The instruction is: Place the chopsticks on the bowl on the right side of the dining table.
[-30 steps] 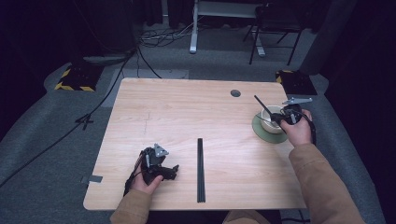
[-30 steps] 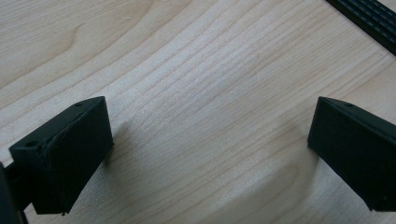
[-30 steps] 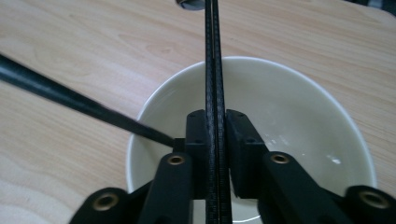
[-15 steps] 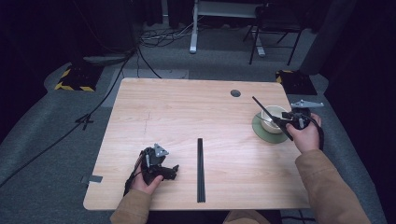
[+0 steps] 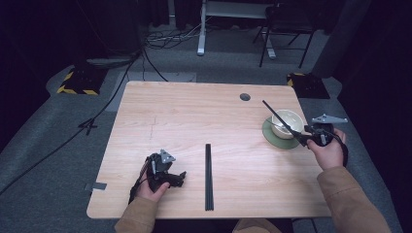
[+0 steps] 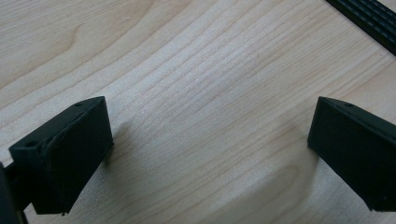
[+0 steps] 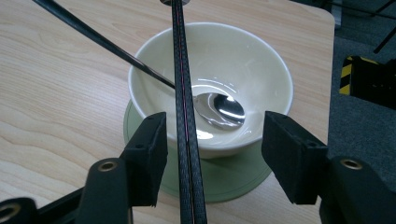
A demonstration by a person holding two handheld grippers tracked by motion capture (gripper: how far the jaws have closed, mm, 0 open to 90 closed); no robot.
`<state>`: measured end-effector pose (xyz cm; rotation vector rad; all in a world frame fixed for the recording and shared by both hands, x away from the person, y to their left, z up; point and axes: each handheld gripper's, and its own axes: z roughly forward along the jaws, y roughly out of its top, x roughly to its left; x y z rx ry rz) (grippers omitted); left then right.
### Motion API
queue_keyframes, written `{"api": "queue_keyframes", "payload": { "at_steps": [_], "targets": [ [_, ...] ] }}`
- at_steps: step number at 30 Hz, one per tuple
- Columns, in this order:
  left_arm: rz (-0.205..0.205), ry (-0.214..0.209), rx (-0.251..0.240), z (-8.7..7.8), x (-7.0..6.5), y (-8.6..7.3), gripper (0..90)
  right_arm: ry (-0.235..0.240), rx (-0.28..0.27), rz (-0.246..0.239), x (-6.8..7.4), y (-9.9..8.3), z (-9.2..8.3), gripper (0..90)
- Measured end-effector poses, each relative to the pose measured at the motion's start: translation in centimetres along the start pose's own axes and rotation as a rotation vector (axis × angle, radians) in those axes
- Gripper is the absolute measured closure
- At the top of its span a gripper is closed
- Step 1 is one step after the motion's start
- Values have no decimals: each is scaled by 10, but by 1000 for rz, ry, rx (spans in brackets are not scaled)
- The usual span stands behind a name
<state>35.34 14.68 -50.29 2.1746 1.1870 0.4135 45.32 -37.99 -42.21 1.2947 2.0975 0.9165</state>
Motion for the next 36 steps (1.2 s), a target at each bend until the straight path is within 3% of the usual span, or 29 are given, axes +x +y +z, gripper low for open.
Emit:
{"api": "queue_keyframes", "payload": {
  "at_steps": [5,13,14,20,23,28,36],
  "targets": [
    [0,0,-1,0,0,0,3,-17,13,-12,-3,-4,4,422],
    [0,-12,-1,0,1,-1,5,-95,41,33,-24,-1,9,437],
    [0,-11,-1,0,1,-1,5,-98,46,46,-24,1,8,438],
    [4,-2,2,-1,1,-1,5,-88,3,13,-15,23,9,440],
    [5,-4,1,-1,1,-1,5,-95,4,40,-9,35,17,429],
    [6,0,1,-1,1,-1,5,-147,22,74,-7,53,38,408],
    [4,0,2,-1,1,-1,4,-188,61,91,-9,62,65,390]
  ]
}}
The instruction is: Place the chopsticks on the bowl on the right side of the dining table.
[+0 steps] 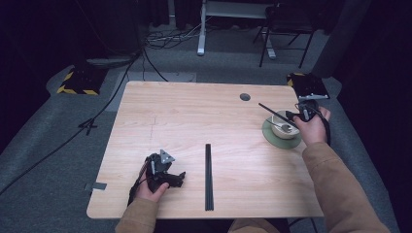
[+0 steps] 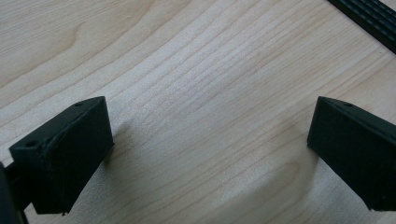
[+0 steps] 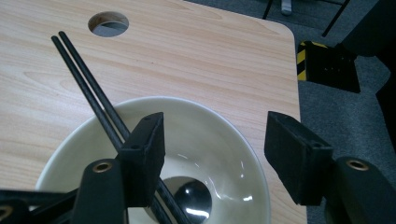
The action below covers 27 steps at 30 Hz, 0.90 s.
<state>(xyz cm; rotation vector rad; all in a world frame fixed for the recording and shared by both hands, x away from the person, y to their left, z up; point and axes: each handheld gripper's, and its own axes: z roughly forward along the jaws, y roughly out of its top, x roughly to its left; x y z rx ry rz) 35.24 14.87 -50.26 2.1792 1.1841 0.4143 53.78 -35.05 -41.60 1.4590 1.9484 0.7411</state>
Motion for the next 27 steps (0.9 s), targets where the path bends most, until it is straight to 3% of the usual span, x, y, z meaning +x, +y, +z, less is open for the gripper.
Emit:
{"api": "queue_keyframes", "payload": {
  "at_steps": [7,19,25,27],
  "targets": [
    [1,0,1,0,0,0,4,15,13,-8,6,1,10,376],
    [1,-1,0,0,0,0,2,86,15,-43,17,-10,-2,376],
    [-1,-2,-3,1,0,1,2,117,-31,-30,14,-15,-15,374],
    [-1,-2,-3,1,0,1,2,128,-72,-8,7,-21,-29,369]
  ]
}}
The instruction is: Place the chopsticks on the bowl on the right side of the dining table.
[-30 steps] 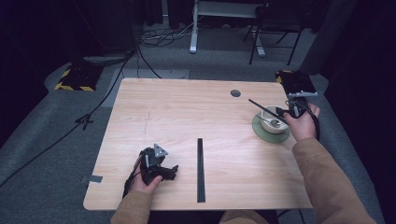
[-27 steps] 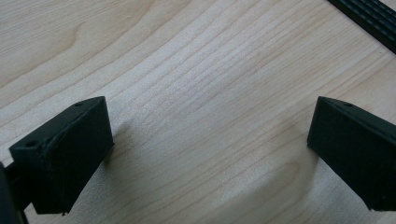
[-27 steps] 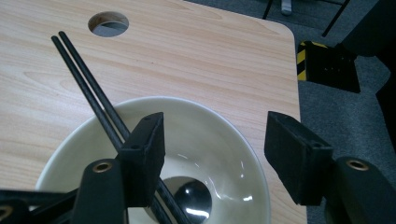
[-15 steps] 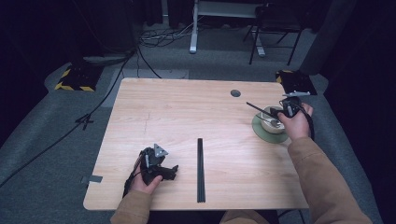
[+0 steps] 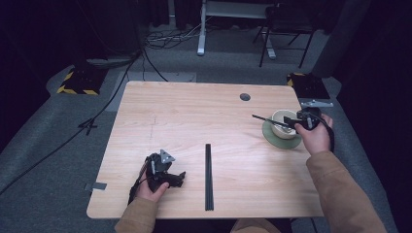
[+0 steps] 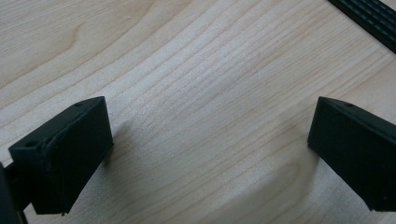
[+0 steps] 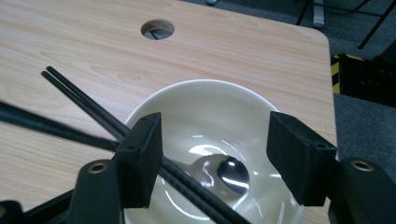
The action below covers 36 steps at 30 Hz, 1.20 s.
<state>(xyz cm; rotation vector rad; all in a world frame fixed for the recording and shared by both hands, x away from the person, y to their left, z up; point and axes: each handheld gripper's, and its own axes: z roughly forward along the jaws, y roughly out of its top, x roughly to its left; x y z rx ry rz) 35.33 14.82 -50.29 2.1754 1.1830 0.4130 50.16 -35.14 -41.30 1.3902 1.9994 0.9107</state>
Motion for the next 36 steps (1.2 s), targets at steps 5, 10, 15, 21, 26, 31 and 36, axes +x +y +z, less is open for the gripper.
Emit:
{"api": "queue_keyframes", "payload": {
  "at_steps": [5,10,15,21,26,31,36],
  "targets": [
    [1,2,0,0,0,0,2,-3,-17,-7,-13,-16,-21,355],
    [-1,0,0,0,0,0,2,-35,7,-50,-19,-32,-26,346],
    [-1,0,0,0,0,0,2,-82,21,-86,-22,-36,-19,338],
    [0,1,-1,0,0,0,2,-133,20,-73,-30,-33,-12,337],
    [1,3,0,0,0,0,2,-160,22,-52,-37,-30,-5,330],
    [-1,1,0,0,0,0,3,-174,25,-36,-42,-25,3,328],
    [-4,-1,1,0,0,0,3,-173,-4,-10,-47,-22,-2,327]
  ]
}}
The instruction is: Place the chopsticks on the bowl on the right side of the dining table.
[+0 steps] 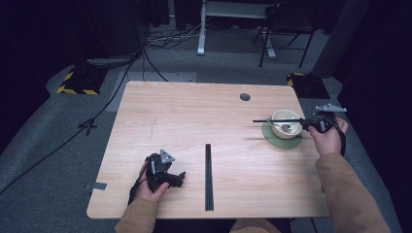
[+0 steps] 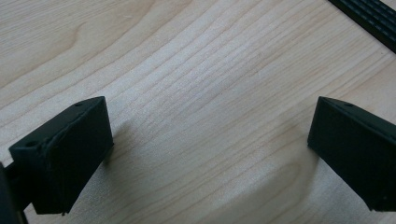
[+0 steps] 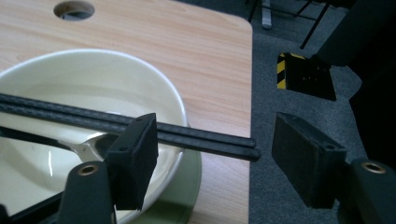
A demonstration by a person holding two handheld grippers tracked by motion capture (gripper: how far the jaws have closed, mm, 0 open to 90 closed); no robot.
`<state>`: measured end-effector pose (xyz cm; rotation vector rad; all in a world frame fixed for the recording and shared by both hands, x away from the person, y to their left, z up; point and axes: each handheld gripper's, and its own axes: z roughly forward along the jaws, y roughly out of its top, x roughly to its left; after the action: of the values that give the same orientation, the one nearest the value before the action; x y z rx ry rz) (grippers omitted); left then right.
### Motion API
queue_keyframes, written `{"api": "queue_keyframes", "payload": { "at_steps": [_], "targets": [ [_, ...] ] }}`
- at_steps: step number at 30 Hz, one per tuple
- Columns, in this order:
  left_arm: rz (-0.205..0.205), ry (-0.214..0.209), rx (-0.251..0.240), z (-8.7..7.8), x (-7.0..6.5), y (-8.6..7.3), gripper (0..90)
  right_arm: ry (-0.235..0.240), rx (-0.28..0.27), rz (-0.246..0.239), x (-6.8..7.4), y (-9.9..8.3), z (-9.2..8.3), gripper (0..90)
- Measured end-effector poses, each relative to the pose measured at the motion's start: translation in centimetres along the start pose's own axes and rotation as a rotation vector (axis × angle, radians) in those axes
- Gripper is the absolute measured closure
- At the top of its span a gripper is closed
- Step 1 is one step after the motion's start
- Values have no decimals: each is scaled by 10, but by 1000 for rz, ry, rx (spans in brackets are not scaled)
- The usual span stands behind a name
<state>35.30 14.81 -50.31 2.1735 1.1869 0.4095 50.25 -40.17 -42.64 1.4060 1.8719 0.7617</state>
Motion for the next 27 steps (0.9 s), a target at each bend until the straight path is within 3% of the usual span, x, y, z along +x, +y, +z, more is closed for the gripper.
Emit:
{"api": "queue_keyframes", "payload": {
  "at_steps": [2,6,12,20,27],
  "targets": [
    [0,0,0,0,0,0,3,-3,-7,6,-3,1,-2,327],
    [0,-1,0,0,0,0,3,-20,-25,77,-24,0,-10,331],
    [0,0,0,0,0,0,3,-48,-16,101,-40,-2,-7,331],
    [0,2,0,0,0,0,3,-102,8,122,-53,-11,4,334],
    [1,0,0,0,0,0,3,-89,17,142,-53,-13,10,329]
  ]
}}
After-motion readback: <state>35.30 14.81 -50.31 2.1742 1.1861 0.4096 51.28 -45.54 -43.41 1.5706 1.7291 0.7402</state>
